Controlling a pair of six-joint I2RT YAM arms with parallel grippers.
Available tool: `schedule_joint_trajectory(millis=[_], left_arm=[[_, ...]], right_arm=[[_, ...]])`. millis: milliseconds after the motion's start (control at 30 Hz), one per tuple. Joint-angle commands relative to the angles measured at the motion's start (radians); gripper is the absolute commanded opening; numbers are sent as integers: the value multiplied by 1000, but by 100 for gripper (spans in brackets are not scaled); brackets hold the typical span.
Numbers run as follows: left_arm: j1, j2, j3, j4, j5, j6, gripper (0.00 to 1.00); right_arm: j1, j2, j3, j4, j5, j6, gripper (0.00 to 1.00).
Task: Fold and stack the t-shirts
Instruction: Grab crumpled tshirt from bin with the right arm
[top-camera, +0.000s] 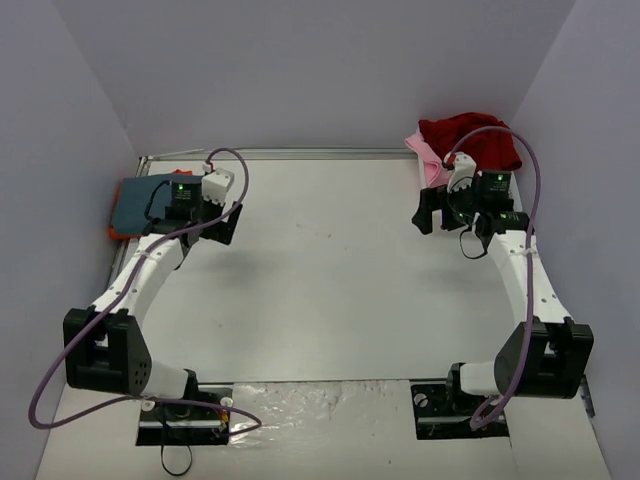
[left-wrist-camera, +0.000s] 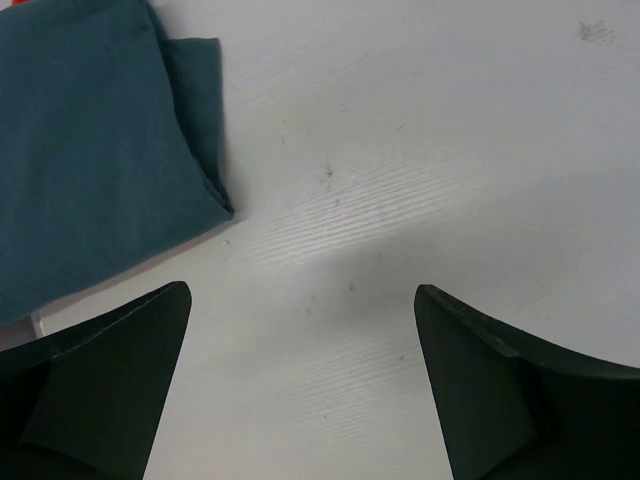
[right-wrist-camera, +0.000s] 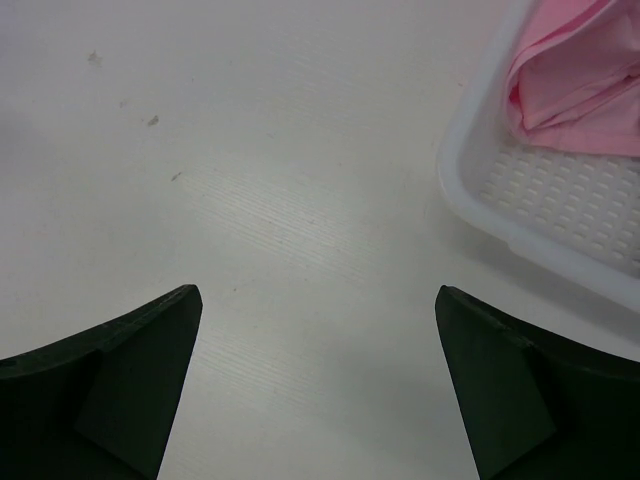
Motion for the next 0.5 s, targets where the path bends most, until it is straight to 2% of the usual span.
schedule_joint_trajectory(millis=[0, 33, 67, 133, 200, 333, 467], left_arm=[[-29, 53, 66, 43, 29, -9, 94], [-38, 74, 73, 46, 49, -12, 94], [-43, 83, 77, 49, 48, -15, 94], [-48, 96, 77, 68, 43, -24, 94], [-49, 102, 62, 84, 26, -30, 94], [-48, 86, 21, 141, 15, -15, 94], [-48, 91, 50, 141, 49, -16, 94]], right_arm=[[4, -12, 37, 26, -18, 5, 100], [7, 2, 29, 24, -141, -51, 100], [10, 16, 20, 23, -180, -66, 100], [33, 76, 39, 5, -204, -83, 100], [53, 120, 85, -60, -162, -107, 100], [99, 168, 200, -95, 18, -129, 100], [152, 200, 326, -49, 371, -139, 100]])
